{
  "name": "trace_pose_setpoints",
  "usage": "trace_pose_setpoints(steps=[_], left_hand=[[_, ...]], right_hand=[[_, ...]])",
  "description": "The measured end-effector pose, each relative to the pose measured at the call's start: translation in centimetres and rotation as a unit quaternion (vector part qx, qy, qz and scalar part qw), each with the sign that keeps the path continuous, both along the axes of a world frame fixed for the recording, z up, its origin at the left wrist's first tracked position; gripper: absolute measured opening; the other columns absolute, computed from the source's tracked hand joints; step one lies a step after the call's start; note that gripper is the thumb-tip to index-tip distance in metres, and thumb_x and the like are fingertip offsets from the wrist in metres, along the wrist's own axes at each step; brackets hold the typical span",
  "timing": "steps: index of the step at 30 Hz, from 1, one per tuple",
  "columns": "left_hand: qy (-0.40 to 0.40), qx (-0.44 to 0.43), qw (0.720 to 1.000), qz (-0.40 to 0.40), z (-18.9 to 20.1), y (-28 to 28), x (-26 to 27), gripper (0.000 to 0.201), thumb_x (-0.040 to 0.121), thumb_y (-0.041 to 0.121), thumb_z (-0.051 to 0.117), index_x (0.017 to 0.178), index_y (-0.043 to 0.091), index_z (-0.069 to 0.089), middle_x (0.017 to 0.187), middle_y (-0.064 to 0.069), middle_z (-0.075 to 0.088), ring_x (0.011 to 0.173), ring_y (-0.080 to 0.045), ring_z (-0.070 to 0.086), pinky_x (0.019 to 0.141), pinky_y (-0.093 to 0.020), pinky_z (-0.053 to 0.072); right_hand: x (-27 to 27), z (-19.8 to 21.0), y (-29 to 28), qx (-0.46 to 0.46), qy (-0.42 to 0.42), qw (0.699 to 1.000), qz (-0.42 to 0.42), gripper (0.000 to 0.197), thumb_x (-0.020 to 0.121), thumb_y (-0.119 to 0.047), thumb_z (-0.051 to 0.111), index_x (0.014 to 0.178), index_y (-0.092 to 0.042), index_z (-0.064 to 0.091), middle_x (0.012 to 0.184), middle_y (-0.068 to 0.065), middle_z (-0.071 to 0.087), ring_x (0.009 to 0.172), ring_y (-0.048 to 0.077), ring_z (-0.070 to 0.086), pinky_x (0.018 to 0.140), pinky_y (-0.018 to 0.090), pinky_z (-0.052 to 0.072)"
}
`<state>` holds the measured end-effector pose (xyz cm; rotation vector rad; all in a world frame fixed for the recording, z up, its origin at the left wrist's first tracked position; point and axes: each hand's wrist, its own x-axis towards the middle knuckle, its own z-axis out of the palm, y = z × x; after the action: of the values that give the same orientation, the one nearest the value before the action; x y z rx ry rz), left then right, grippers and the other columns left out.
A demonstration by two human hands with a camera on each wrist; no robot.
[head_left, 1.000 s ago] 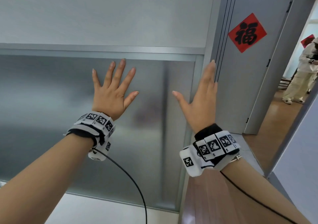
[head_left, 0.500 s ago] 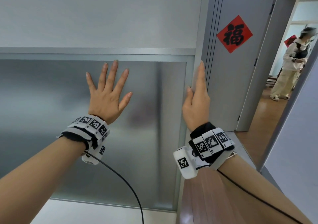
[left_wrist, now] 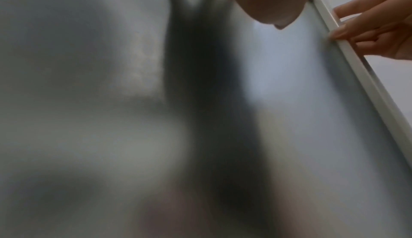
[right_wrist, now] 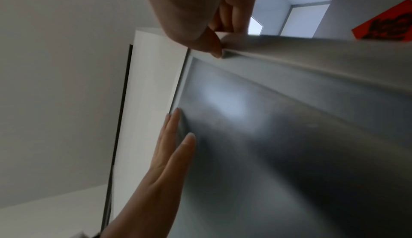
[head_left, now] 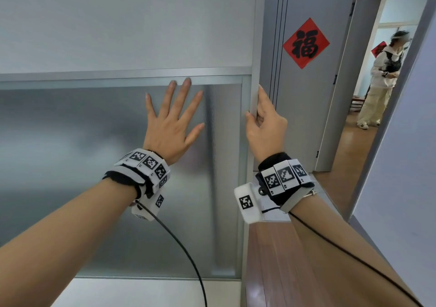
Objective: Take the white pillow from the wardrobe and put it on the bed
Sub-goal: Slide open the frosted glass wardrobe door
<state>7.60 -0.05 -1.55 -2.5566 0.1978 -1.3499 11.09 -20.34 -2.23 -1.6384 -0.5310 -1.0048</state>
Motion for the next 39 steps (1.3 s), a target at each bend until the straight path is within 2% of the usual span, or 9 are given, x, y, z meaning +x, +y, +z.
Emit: trace_pose_setpoints(steps=[3,10,14,17,19,24,28,33,39], left_hand=[[0.012,0.007,1.0,0.009,0.1,0.0,0.2,0.065,0.095,0.051,0.028,0.152,0.028,0.005,0.161,-0.004,0.004,0.146,-0.02,-0.015,0.109,-0.066,0.002],[0.017,0.009,1.0,0.012,0.0,-0.9,0.3,0.069,0.093,0.052,0.028,0.152,0.023,0.007,0.161,-0.009,0.006,0.147,-0.033,0.003,0.109,-0.067,0.004],[0.025,0.003,1.0,0.018,0.0,-1.0,0.0,0.069,0.094,0.052,0.029,0.152,0.023,0.005,0.161,-0.009,0.005,0.147,-0.032,0.002,0.11,-0.065,0.006],[0.025,-0.009,0.999,0.028,-0.2,-1.1,-0.2,0.069,0.094,0.053,0.029,0.152,0.023,0.006,0.161,-0.01,0.006,0.147,-0.032,0.003,0.109,-0.067,0.006],[0.025,-0.015,0.999,0.029,-0.4,-1.9,-0.3,0.071,0.094,0.055,0.031,0.152,0.021,0.007,0.16,-0.013,0.007,0.147,-0.034,0.004,0.108,-0.068,0.006],[0.022,0.001,0.999,-0.03,-0.2,-8.1,0.6,0.089,0.086,0.068,0.037,0.151,0.015,0.01,0.159,-0.017,0.01,0.147,-0.033,0.006,0.109,-0.067,0.004],[0.026,-0.043,0.999,-0.007,-0.6,-12.8,2.0,0.112,0.074,0.08,0.04,0.15,0.005,0.007,0.158,-0.022,0.009,0.146,-0.039,0.006,0.107,-0.067,-0.004],[0.002,-0.057,0.998,-0.007,-1.2,-12.9,2.7,0.1,0.074,0.053,0.056,0.149,0.009,0.007,0.157,-0.023,0.012,0.145,-0.039,0.007,0.108,-0.065,-0.005],[-0.023,-0.047,0.999,-0.004,-1.5,-12.3,2.6,0.099,0.074,0.054,0.054,0.149,0.008,0.008,0.157,-0.023,0.014,0.145,-0.037,0.006,0.11,-0.061,-0.009]], right_hand=[[0.4,0.1,-0.7,-0.04,-0.011,0.999,-0.012,0.059,0.085,-0.006,0.056,0.141,-0.01,0.038,0.088,0.029,0.068,0.078,0.038,0.066,0.078,0.05,0.056],[1.0,0.0,-1.7,-0.122,-0.043,0.991,-0.023,0.061,0.087,-0.015,0.052,0.143,-0.008,0.031,0.094,0.029,0.068,0.081,0.039,0.067,0.073,0.051,0.057],[0.9,-0.8,-2.0,-0.024,0.013,0.998,0.062,0.051,0.087,-0.016,0.062,0.134,-0.005,0.047,0.121,0.017,0.066,0.106,0.018,0.066,0.091,0.031,0.055],[1.5,-0.7,-3.3,0.08,0.125,0.967,0.208,0.044,0.082,-0.01,0.069,0.124,-0.007,0.058,0.114,-0.001,0.07,0.104,0.003,0.065,0.089,0.018,0.052],[2.2,-0.5,-4.3,0.09,0.171,0.934,0.3,0.042,0.083,-0.006,0.066,0.123,-0.012,0.058,0.106,-0.016,0.071,0.106,0.005,0.065,0.086,0.02,0.053],[3.5,-0.1,-4.8,0.058,0.232,0.908,0.345,0.048,0.069,-0.035,0.075,0.111,-0.015,0.063,0.101,0.003,0.069,0.096,0.014,0.066,0.082,0.029,0.055],[4.4,0.2,-5.2,0.009,0.237,0.904,0.355,0.024,0.084,-0.022,0.068,0.105,-0.014,0.062,0.093,-0.001,0.064,0.091,0.01,0.064,0.083,0.032,0.056],[4.6,0.6,-5.4,-0.03,0.236,0.9,0.365,0.026,0.082,-0.024,0.068,0.105,-0.014,0.062,0.094,0.001,0.064,0.094,0.016,0.062,0.094,0.047,0.053],[3.5,0.2,-5.2,-0.067,0.234,0.894,0.376,0.034,0.09,-0.032,0.056,0.114,-0.009,0.058,0.1,0.005,0.063,0.096,0.018,0.06,0.09,0.046,0.051]])
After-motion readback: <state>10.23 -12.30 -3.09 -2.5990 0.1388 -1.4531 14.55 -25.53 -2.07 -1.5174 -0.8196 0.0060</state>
